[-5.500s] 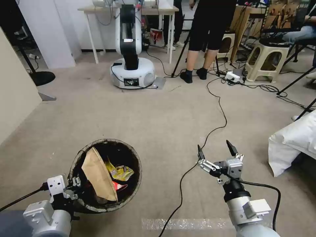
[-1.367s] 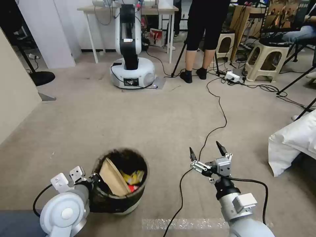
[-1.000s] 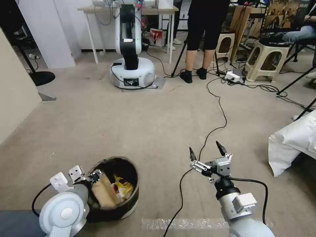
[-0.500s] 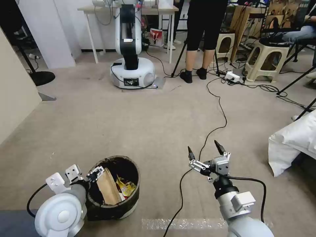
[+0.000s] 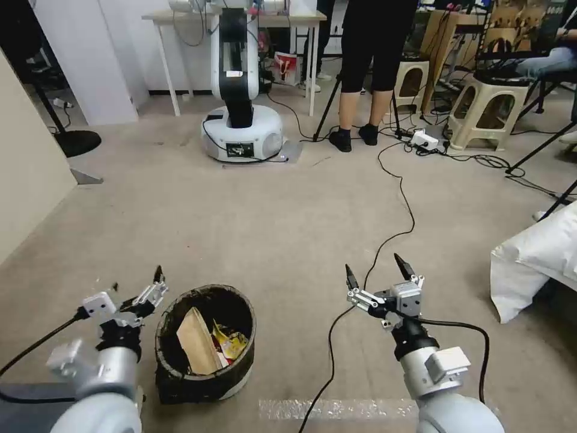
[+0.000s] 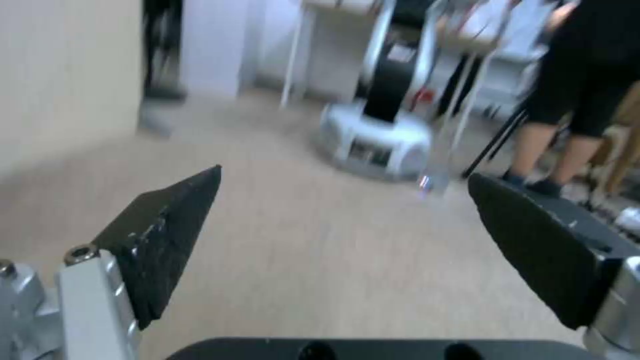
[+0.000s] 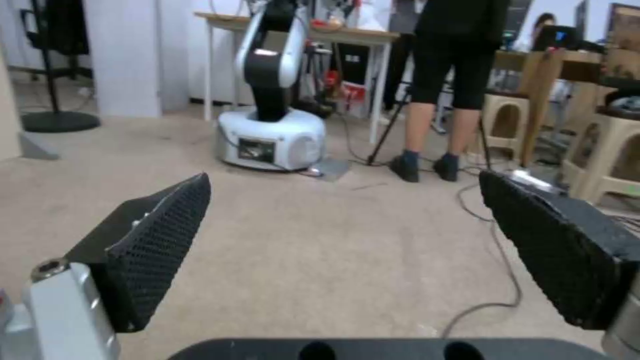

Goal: Pick up the trash bin, then pick up the garbage from the floor and place it into the trash bin.

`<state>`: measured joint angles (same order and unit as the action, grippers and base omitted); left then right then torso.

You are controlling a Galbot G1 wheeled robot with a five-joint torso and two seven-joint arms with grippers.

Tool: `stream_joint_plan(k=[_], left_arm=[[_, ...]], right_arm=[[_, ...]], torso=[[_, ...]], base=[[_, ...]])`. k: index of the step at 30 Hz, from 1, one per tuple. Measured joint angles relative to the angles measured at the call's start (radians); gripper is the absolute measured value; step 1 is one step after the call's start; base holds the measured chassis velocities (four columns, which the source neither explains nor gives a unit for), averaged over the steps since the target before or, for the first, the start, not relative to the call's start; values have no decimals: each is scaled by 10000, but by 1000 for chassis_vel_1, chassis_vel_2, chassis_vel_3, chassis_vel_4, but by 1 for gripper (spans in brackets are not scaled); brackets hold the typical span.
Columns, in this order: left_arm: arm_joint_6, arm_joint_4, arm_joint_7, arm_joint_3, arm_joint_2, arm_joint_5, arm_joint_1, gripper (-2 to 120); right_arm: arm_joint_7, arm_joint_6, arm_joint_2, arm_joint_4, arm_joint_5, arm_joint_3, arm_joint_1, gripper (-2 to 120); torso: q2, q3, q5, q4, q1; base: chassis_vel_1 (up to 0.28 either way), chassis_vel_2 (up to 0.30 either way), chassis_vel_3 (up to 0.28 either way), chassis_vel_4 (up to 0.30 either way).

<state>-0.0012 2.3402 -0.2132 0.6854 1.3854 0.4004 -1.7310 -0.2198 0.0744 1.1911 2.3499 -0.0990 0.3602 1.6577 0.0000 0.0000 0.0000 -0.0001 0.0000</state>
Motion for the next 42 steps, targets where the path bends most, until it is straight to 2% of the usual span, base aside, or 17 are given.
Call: stream_joint_plan(k=[1,2,4,5,9,13,24,42], left_arm=[[-728,-121,433,56,53,-391,-199,100],[-728,-121,433,56,53,-391,-199,100],[-1786,-231,906,175,348,-1124,-650,100],[-1786,-231,906,175,348,-1124,-650,100],[-2938,-191,1121,209,1093,-2338,-1443,100],[-3427,-113,1148,118,1559,-2680,-1956,100],[-4252,-88,1183,11,1945,-2875,-3061,100],[-4209,-105,1147,0,1924,-2825,-3034,100]], right_arm=[[7,0,151,67,108,148,224,100],[7,0,151,67,108,148,224,100],[14,3,306,106,197,210,336,100],[14,3,306,106,197,210,336,100],[74,12,565,101,452,152,433,100],[158,-93,791,103,661,135,558,100],[346,-464,1402,104,1375,-57,913,100],[337,-467,1405,95,1407,-71,912,100]], torso=[[0,0,-2,-2,0],[0,0,-2,-2,0],[0,0,-1,-1,0],[0,0,-1,-1,0],[0,0,1,2,0],[0,0,1,1,0],[0,-1,0,1,0],[0,0,0,1,0]], base=[[0,0,0,0],[0,0,0,0],[0,0,0,0],[0,0,0,0],[0,0,0,0],[0,0,0,0],[0,0,0,0],[0,0,0,0]])
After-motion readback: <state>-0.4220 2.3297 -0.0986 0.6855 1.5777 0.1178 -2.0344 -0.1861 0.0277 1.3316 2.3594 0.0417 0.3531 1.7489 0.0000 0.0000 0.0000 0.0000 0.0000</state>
